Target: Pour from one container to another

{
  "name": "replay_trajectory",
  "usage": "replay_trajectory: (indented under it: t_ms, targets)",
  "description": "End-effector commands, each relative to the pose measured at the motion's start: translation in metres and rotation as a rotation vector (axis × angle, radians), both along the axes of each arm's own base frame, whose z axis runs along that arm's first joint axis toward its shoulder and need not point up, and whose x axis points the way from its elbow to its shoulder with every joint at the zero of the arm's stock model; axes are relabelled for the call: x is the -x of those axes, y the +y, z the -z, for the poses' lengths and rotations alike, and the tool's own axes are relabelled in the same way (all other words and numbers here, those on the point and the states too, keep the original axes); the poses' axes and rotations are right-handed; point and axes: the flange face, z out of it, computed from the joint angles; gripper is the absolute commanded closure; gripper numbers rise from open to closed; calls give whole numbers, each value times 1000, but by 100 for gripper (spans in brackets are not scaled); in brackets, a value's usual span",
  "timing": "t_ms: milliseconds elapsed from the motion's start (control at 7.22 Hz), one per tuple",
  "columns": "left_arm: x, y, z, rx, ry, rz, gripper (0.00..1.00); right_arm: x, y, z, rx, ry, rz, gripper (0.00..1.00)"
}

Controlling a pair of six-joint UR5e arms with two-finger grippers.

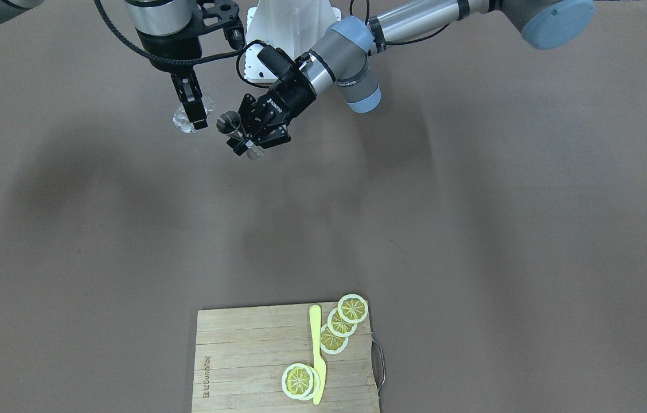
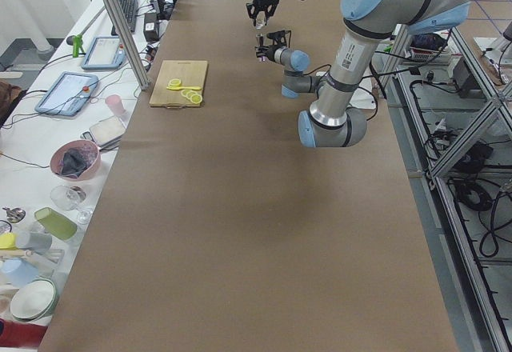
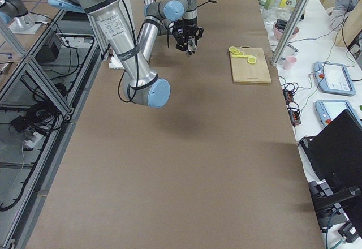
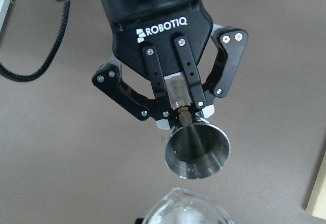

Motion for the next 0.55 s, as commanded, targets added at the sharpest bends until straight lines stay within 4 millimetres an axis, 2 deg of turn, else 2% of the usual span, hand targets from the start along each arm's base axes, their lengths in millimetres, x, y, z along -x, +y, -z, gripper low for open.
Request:
replay_trajectory:
  t_ms: [0, 415]
  targets:
    - [0, 0, 0, 0, 0, 0, 100, 7, 3, 2, -16, 37, -5, 100]
    - [2, -2, 0, 2, 1, 9, 100, 8, 4, 5, -20, 84, -17, 100]
